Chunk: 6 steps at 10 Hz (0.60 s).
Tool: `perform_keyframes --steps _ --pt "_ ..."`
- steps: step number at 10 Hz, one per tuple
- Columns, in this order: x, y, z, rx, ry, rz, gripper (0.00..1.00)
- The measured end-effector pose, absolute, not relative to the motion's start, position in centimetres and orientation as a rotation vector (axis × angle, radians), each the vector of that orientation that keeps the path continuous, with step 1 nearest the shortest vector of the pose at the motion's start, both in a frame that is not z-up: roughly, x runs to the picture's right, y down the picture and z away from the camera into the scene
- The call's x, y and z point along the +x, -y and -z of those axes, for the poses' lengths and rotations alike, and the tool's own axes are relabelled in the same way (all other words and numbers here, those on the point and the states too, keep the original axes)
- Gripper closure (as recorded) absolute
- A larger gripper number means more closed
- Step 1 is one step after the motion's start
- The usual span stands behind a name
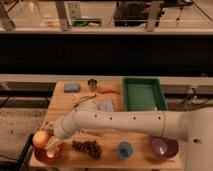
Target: Place apple in red bowl
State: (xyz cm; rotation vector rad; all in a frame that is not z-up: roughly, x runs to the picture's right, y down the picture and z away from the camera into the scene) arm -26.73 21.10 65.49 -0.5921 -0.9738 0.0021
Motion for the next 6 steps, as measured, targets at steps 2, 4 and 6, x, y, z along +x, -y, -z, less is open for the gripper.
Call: perform_keyframes --steps 2,4,6 --pt "-26.71 -21.11 -65.44 -0.592 0.972 -0.002 0.2" --pt "-26.62 -20.97 -65.3 -0.581 0.97 -0.005 0.2" --pt "-26.07 -20.35 -64.66 -0.542 0.957 -0.01 0.2"
